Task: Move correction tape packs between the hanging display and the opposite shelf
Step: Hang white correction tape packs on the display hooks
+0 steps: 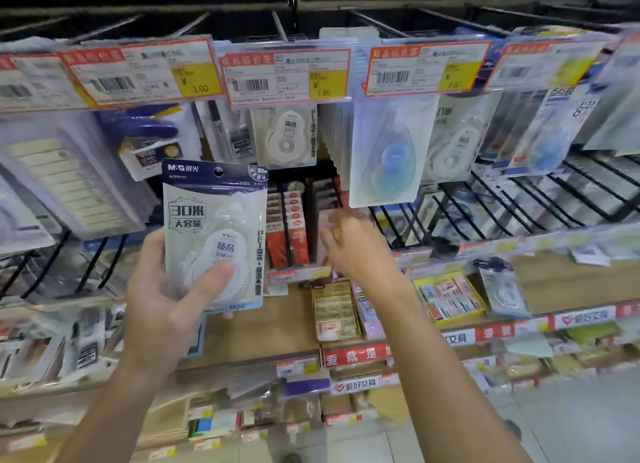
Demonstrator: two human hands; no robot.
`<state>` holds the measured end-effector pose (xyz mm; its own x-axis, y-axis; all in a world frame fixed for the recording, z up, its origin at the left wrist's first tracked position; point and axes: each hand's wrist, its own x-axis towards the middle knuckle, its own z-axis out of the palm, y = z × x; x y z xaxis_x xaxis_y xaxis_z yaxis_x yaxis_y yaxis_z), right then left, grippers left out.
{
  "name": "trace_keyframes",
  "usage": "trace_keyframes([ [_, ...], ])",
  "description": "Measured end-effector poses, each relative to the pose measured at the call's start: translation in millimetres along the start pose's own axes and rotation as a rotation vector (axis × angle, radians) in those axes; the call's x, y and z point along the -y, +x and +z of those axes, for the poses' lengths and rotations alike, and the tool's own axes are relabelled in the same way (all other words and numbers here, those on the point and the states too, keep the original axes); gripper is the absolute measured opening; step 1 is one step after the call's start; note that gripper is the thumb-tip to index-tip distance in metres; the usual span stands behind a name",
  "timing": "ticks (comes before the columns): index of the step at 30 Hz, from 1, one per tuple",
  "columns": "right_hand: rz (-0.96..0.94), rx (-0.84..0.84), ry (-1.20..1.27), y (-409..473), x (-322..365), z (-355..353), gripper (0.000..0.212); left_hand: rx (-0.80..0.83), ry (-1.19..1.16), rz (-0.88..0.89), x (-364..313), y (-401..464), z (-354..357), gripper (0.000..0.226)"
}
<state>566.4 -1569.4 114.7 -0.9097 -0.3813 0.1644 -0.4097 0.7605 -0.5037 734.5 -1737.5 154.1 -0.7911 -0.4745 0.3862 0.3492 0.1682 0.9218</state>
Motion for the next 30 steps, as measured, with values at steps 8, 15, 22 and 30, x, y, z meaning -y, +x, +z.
trace_keyframes([
  [8, 0.045, 0.050, -0.207, -9.7, -24.1, -11.8, 0.055, 0.000, -0.008, -0.005, 4.5, -8.0, 15.2, 0.041],
  [15, -0.005, 0.130, -0.365, -11.0, -28.2, -10.5, 0.068, 0.024, -0.017, 0.011, -1.9, -9.0, 23.3, 0.044],
  [22, -0.019, 0.095, -0.362, -10.0, -31.3, -6.1, 0.068, 0.094, 0.014, 0.007, -12.4, 9.3, 30.6, 0.045],
  [30, -0.031, 0.077, -0.373, -10.4, -32.3, -6.5, 0.063, 0.154, -0.007, 0.059, -19.8, 45.8, 41.8, 0.042],
])
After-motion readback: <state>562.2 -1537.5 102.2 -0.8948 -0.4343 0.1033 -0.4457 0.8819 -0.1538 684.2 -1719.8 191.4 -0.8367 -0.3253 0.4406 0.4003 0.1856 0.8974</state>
